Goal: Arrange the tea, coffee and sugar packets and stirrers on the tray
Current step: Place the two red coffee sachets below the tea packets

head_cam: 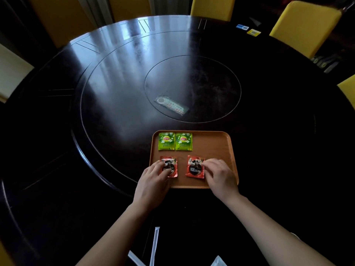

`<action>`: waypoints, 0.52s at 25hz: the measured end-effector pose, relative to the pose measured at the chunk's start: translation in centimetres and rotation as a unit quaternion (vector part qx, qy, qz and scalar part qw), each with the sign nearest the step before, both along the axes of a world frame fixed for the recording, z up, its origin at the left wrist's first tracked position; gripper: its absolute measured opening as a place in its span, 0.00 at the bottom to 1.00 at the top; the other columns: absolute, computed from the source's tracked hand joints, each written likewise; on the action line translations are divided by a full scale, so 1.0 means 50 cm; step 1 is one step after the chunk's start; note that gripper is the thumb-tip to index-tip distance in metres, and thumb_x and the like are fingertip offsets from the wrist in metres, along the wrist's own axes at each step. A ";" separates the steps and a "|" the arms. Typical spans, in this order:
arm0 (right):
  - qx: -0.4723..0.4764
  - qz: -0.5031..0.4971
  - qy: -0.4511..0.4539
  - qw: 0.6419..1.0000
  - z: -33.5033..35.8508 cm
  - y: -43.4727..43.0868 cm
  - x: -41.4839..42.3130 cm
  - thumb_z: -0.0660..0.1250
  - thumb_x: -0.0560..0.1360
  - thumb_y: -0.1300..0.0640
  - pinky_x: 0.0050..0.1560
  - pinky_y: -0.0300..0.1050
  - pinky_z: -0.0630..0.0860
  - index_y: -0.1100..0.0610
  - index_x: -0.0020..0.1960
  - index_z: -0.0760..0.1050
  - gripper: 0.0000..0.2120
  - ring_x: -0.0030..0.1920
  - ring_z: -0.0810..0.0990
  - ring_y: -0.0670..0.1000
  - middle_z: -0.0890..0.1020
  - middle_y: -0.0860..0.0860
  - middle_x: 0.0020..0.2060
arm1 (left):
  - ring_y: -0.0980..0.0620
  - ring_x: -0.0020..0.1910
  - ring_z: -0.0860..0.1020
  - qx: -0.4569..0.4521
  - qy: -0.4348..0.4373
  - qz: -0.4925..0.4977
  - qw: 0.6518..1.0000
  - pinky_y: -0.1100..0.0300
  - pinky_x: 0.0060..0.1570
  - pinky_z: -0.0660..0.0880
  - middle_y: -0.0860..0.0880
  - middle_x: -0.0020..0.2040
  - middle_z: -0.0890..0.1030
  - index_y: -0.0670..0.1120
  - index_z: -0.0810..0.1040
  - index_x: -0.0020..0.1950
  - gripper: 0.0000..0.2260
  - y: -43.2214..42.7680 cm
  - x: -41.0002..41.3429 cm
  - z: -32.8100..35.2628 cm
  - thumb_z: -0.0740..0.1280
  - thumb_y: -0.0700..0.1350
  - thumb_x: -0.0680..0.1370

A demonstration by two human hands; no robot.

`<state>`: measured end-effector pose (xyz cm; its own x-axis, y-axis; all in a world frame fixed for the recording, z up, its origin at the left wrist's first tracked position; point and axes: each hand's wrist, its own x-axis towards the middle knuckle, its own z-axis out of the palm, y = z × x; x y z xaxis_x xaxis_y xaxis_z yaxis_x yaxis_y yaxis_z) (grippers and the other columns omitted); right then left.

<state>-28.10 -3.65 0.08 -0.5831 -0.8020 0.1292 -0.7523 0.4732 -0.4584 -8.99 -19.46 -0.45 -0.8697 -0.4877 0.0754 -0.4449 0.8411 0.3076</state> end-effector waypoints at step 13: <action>0.132 0.089 0.056 0.986 -0.003 -0.024 -0.017 0.68 0.76 0.57 0.53 0.53 0.76 0.50 0.63 0.78 0.16 0.58 0.76 0.56 0.79 0.50 0.58 | 0.41 0.69 0.72 0.006 -0.069 -0.061 0.996 0.45 0.62 0.72 0.46 0.66 0.78 0.55 0.80 0.64 0.19 -0.058 -0.041 0.015 0.75 0.51 0.74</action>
